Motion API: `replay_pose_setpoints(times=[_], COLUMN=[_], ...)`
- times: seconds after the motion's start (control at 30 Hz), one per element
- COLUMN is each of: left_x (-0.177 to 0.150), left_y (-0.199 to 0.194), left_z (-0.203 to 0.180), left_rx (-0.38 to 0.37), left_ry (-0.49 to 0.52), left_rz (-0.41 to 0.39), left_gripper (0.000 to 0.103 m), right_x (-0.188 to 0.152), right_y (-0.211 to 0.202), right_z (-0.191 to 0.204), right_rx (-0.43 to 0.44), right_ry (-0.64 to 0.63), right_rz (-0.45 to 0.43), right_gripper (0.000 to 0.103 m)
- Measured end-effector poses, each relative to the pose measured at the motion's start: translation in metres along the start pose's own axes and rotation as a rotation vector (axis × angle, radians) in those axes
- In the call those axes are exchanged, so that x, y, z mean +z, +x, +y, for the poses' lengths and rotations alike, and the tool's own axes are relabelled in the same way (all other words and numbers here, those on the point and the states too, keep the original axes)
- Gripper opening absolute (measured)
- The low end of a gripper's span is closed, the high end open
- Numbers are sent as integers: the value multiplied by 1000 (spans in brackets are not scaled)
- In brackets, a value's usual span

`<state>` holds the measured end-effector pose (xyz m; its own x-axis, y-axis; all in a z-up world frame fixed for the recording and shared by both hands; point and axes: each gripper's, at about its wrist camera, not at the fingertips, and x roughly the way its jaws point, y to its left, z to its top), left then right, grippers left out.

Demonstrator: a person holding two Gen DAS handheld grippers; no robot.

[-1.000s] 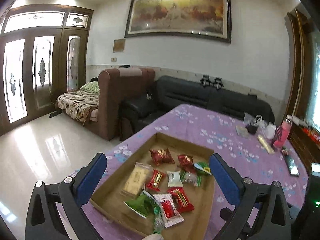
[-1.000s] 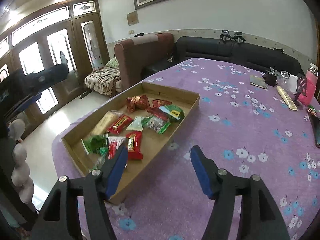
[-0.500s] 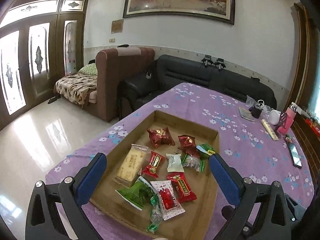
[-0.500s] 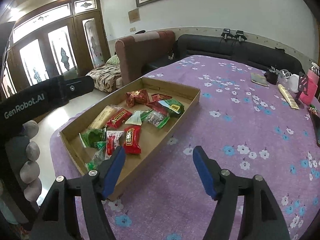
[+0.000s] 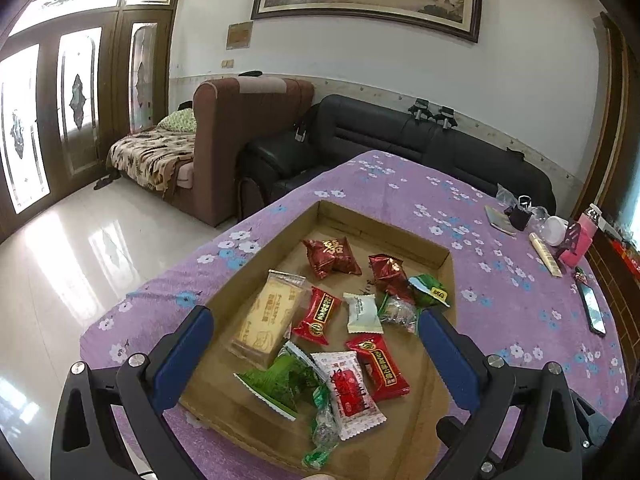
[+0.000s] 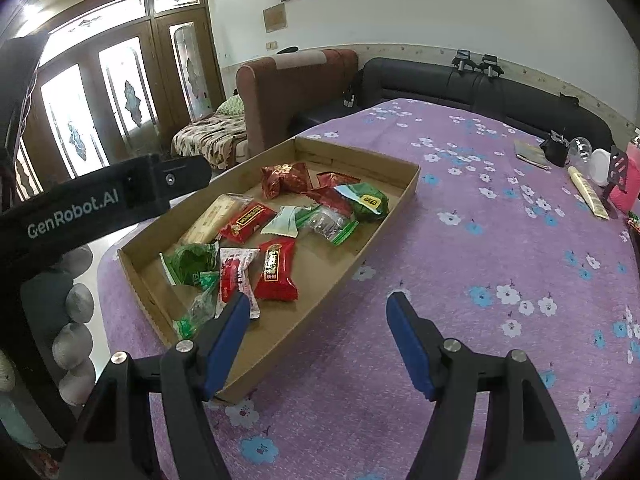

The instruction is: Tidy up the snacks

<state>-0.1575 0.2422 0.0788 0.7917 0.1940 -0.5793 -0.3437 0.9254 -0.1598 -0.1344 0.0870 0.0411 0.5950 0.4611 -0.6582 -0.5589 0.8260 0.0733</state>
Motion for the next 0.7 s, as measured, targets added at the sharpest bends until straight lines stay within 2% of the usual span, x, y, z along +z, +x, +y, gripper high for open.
replay_pose_setpoints(times=[0.7], left_x=[-5], left_y=[21], left_z=[21], left_rx=[-10], left_ry=[-55], left_rz=[58], left_gripper=[103], right_x=[-3], right_y=[18], right_z=[17], right_rx=[0], right_ry=[-27], right_rz=[43], right_gripper=[71])
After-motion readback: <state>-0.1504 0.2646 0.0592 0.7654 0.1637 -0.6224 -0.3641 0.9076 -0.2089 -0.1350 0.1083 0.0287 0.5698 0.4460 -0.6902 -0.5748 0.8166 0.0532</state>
